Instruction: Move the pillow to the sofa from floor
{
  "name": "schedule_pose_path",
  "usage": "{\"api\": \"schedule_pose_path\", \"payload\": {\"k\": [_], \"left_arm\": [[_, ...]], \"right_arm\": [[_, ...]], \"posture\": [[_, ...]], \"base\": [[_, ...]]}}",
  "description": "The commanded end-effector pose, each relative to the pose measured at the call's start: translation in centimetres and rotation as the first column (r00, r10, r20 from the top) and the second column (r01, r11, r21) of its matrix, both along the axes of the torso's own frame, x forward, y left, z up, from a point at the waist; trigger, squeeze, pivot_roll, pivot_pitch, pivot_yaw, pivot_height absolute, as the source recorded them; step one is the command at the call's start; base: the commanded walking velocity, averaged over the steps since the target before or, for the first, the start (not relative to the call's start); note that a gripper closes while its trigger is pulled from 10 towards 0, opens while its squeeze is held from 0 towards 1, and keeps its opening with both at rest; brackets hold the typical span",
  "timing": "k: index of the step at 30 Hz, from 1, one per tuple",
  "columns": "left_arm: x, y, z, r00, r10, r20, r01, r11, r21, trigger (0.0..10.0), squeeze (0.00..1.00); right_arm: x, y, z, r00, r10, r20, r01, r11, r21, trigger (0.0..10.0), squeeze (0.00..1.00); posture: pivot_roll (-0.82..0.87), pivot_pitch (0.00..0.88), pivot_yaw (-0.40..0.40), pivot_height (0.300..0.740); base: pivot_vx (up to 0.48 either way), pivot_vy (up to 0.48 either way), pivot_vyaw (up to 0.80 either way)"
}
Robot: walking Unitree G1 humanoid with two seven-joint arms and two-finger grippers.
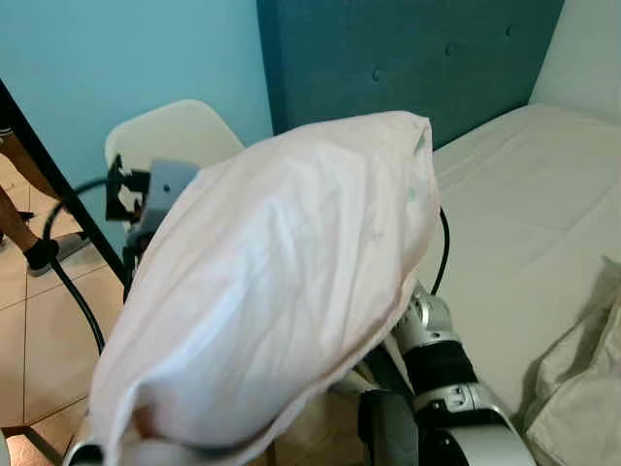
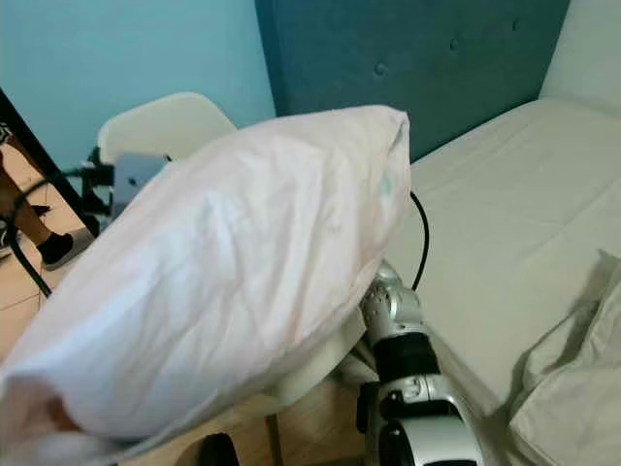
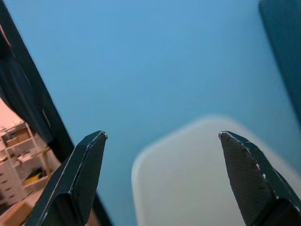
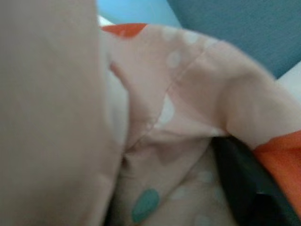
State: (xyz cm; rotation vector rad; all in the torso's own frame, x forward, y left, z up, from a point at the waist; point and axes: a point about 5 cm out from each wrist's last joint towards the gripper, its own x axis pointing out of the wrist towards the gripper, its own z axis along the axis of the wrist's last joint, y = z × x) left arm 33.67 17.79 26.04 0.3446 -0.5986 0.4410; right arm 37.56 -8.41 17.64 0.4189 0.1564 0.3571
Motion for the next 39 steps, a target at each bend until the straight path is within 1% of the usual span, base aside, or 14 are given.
{"api": "schedule_pose_path", "payload": {"k": [1,5,15,16,18,25,26,27,28,29,30,34,36,39], "left_arm": [[-0.2,0.4,1.6,0.999,-0.004,0.036,0.005,0.999,-0.047,10.0,0.0],[-0.9,1.1,5.6,0.99,0.011,0.143,0.002,0.996,-0.089,10.0,0.0],[-1.1,3.0,7.0,0.98,0.159,0.123,-0.141,0.98,-0.142,10.0,0.0],[-1.1,2.9,6.8,0.981,0.158,0.116,-0.141,0.98,-0.143,10.0,0.0],[-1.0,2.8,6.5,0.982,0.154,0.107,-0.138,0.98,-0.144,10.0,0.0],[-1.0,0.6,6.4,0.979,-0.152,0.136,0.177,0.965,-0.194,10.0,0.0],[-1.1,-0.2,6.5,0.942,-0.297,0.158,0.326,0.92,-0.216,10.0,0.0],[-1.8,-1.4,7.0,0.804,-0.555,0.214,0.592,0.781,-0.199,10.0,0.0],[-2.3,-1.6,7.2,0.753,-0.618,0.225,0.655,0.736,-0.173,10.0,0.0],[-2.3,-1.6,7.2,0.753,-0.618,0.225,0.655,0.736,-0.173,10.0,0.0],[-2.7,-1.7,7.6,0.701,-0.675,0.231,0.711,0.688,-0.148,10.0,0.0],[-6.2,-3.1,9.4,0.402,-0.896,0.187,0.908,0.416,0.042,10.0,0.0],[-6.7,-3.3,9.5,0.357,-0.92,0.164,0.925,0.372,0.073,10.0,0.0],[-8.9,-4.2,8.6,0.172,-0.985,0.029,0.976,0.174,0.129,10.0,0.0]], "right_arm": [[-0.2,0.5,-2.4,0.993,-0.023,-0.116,0.014,0.997,-0.076,10.0,1.0],[0.4,0.1,-1.3,0.994,-0.054,-0.091,0.052,0.998,-0.024,10.0,1.0],[2.3,-2.0,1.9,0.99,-0.14,-0.001,0.14,0.99,-0.012,10.0,1.0],[2.6,-2.4,2.3,0.985,-0.17,0.001,0.17,0.985,-0.023,10.0,0.82],[2.9,-2.8,2.6,0.979,-0.204,-0.004,0.204,0.979,-0.024,10.0,0.7],[3.6,-3.0,3.3,0.964,-0.264,-0.003,0.264,0.964,-0.032,10.0,0.8],[3.6,-2.8,3.2,0.964,-0.265,-0.007,0.265,0.964,-0.036,10.0,0.8],[3.6,-2.5,2.9,0.965,-0.263,-0.016,0.262,0.964,-0.047,10.0,0.8],[3.6,-2.5,2.8,0.965,-0.261,-0.019,0.26,0.964,-0.049,10.0,0.8],[3.6,-2.5,2.8,0.965,-0.261,-0.019,0.26,0.964,-0.049,10.0,0.8],[3.6,-2.4,2.7,0.965,-0.26,-0.02,0.259,0.964,-0.052,10.0,0.8],[3.8,-2.1,2.6,0.966,-0.259,-0.025,0.257,0.964,-0.066,10.0,0.79],[3.8,-2.0,2.6,0.966,-0.258,-0.026,0.256,0.964,-0.068,10.0,0.79],[3.9,-1.6,2.5,0.967,-0.252,-0.032,0.249,0.966,-0.069,10.0,0.78]], "posture": [[-0.17,0.112,0.085,0.565],[-0.17,0.11,0.084,0.565],[-0.17,0.106,0.085,0.565],[-0.17,0.106,0.085,0.565],[-0.18,0.106,0.084,0.565],[-0.17,0.111,0.074,0.565],[-0.16,0.114,0.071,0.565],[-0.16,0.117,0.071,0.565],[-0.16,0.117,0.071,0.565],[-0.16,0.117,0.071,0.565],[-0.16,0.118,0.072,0.565],[-0.15,0.12,0.068,0.565],[-0.15,0.12,0.068,0.565],[-0.14,0.116,0.066,0.565]], "base": [[0.0,0.0,0.0],[0.0,0.0,0.0],[0.0,0.0,0.0],[0.0,0.0,0.0],[0.0,0.0,0.0],[0.0,0.0,0.0],[0.0,0.0,0.0],[0.0,0.0,0.0],[0.0,0.0,0.0],[0.0,0.0,0.0],[0.0,0.0,0.0],[0.0,0.0,0.0],[0.0,0.0,0.0],[0.0,0.0,0.0]]}}
